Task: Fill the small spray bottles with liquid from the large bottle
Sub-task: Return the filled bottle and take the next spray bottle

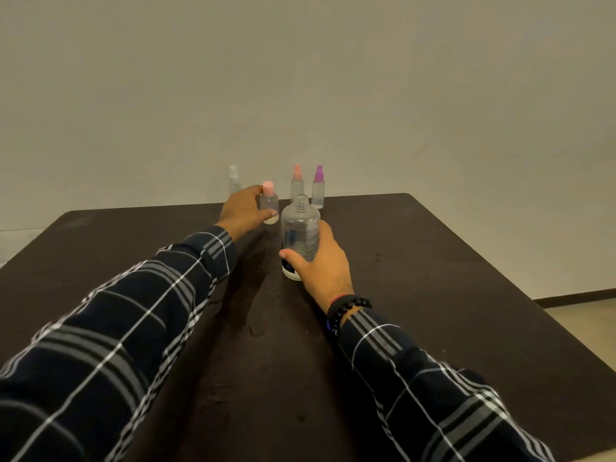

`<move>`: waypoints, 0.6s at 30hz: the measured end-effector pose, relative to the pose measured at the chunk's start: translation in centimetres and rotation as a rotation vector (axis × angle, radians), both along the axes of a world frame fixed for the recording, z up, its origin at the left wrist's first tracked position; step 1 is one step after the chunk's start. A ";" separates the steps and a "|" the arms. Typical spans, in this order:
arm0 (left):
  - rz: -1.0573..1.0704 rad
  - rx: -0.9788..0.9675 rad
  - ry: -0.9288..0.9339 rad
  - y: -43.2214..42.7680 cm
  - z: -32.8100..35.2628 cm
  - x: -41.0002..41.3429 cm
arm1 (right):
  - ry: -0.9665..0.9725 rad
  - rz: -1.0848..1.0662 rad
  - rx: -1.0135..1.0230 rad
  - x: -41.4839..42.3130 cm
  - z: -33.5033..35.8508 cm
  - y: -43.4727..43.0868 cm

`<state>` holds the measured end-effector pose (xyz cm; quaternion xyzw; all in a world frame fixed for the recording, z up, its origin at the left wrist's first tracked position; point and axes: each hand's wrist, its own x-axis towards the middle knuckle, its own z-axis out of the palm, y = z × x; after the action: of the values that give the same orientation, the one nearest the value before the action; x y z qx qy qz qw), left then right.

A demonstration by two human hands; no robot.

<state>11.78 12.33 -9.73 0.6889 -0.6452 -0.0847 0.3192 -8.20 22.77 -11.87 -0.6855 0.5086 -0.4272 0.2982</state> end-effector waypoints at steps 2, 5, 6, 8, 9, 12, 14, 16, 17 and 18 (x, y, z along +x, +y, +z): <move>0.018 -0.017 0.029 -1.3 -0.3 -0.1 | 0.009 -0.003 0.003 0.0 0.0 -0.1; 0.069 -0.024 0.086 -3.0 -0.8 -0.5 | 0.016 0.002 0.011 -0.1 0.1 0.0; 0.092 -0.024 0.098 -3.5 -0.9 -0.6 | 0.018 -0.002 0.011 -0.1 0.1 -0.1; 0.135 -0.021 0.102 -4.5 -1.2 -0.9 | 0.027 -0.007 0.013 -0.1 0.1 -0.2; 0.145 -0.019 0.099 -5.0 -1.4 -0.9 | 0.034 -0.008 0.014 -0.1 0.1 -0.3; 0.172 -0.017 0.116 -6.0 -1.9 -1.0 | 0.056 -0.014 0.023 -0.1 0.0 -0.7; 0.183 -0.022 0.139 -6.5 -2.1 -1.1 | 0.066 -0.016 0.020 0.0 0.0 -0.8; 0.187 -0.034 0.153 -7.0 -2.2 -1.1 | 0.074 -0.014 0.017 -0.1 -0.1 -0.8; 0.189 -0.043 0.152 -7.2 -2.3 -1.1 | 0.076 -0.013 0.016 -0.1 -0.1 -0.8; 0.192 -0.052 0.147 -7.5 -2.4 -1.1 | 0.078 -0.012 0.014 -0.1 0.0 -0.8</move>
<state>10.69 4.86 -12.13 0.7310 -0.5529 -0.0873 0.3903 -8.27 21.95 -11.88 -0.6964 0.5270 -0.3983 0.2804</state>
